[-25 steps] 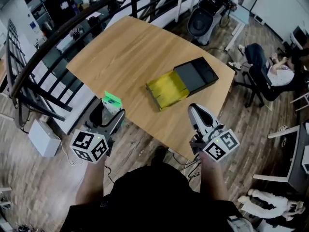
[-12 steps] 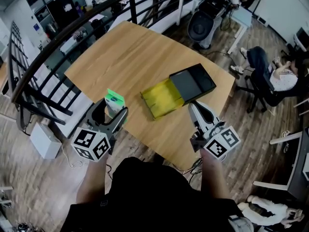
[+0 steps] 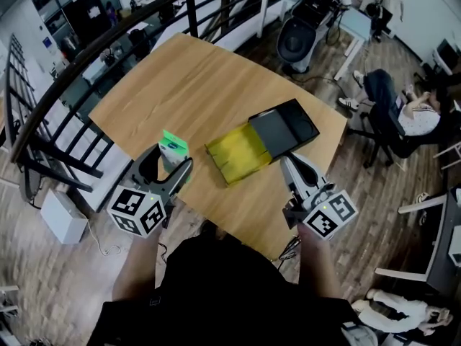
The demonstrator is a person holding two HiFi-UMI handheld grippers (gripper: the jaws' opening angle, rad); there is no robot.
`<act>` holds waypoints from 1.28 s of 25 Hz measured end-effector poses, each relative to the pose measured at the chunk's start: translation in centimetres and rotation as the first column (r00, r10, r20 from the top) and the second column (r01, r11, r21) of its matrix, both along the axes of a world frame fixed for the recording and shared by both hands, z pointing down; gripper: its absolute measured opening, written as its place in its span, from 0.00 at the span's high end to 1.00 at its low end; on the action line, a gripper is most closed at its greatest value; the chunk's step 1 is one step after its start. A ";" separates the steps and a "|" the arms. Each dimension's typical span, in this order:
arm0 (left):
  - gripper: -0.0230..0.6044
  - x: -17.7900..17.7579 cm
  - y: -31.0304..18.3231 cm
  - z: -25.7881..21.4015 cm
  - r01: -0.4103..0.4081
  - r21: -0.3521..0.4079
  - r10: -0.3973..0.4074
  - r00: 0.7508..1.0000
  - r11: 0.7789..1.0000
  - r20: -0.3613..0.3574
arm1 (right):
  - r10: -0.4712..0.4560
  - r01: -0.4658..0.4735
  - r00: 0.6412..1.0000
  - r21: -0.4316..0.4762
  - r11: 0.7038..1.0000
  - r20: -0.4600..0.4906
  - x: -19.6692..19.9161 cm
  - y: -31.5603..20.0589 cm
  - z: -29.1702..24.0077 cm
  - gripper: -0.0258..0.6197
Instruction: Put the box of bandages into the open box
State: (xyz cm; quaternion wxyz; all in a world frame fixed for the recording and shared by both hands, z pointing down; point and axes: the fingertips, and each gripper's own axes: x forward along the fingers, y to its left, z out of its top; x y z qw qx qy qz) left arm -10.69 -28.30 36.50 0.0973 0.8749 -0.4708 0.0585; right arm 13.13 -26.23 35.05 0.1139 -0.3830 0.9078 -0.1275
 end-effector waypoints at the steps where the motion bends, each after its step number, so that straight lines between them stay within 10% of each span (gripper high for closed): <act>1: 0.41 0.2 -0.5 0.1 -0.011 -0.003 0.011 1.000 1.000 -0.001 | 0.008 -0.008 1.000 -0.005 1.000 -0.003 0.1 -0.3 0.1 0.90; 18: 0.41 3.9 -6.7 5.4 -0.154 -0.113 0.156 0.988 0.982 0.016 | 0.091 -0.094 0.995 -0.115 0.989 -0.026 -0.2 -3.2 4.3 0.90; 32: 0.40 9.6 -8.9 13.2 -0.270 -0.267 0.291 0.956 0.925 0.040 | 0.166 -0.166 0.986 -0.210 0.963 -0.018 2.0 -3.2 8.7 0.90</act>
